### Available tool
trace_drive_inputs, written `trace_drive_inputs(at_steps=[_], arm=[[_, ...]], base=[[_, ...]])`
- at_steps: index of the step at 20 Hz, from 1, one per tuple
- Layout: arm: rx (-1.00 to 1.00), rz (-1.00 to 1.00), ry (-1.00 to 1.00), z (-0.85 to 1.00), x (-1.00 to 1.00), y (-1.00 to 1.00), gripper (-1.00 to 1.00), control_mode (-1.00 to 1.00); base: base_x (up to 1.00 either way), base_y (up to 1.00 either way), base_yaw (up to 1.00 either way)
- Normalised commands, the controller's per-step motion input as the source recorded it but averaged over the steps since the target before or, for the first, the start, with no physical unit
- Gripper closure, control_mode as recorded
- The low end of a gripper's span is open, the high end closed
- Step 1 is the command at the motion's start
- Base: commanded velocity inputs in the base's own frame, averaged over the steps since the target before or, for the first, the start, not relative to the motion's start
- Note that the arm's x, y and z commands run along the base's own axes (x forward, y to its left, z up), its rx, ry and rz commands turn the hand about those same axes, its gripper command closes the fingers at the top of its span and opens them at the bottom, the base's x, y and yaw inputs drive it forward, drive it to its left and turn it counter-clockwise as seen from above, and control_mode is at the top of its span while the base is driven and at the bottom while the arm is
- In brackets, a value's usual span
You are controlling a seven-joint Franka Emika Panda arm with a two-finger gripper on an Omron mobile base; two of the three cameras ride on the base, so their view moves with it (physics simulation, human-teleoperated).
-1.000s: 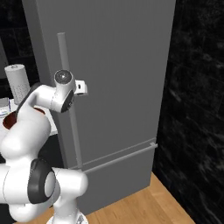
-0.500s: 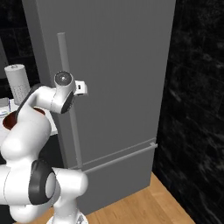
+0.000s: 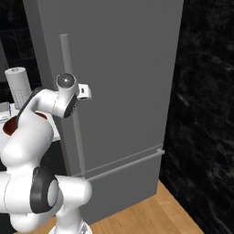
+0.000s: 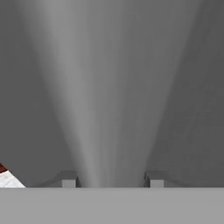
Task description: Grab a lemon wedge from the fridge and one ice cube from the ice bowl, and put them in the glass of lemonade.
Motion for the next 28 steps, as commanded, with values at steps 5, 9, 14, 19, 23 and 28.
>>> trace_drive_inputs(at_steps=[5,9,14,19,23,28], arm=[[0.00,-0.04,0.01,0.00,-0.03,-0.36,1.00,-1.00],[0.01,-0.07,0.00,0.07,-0.19,-0.89,1.00,-1.00],[0.06,-0.05,0.00,0.08,-0.20,-1.00,1.00,-1.00],[0.09,-0.05,0.00,0.02,-0.37,-1.00,1.00,-1.00],[0.10,-0.05,0.00,0.12,-0.38,-1.00,1.00,-1.00],[0.12,-0.05,0.00,0.20,-0.40,-1.00,1.00,-1.00]], base=[[0.00,0.00,0.00],[0.00,0.00,0.00],[0.00,0.00,0.00],[0.00,0.00,0.00],[0.00,0.00,0.00],[0.00,0.00,0.00]])
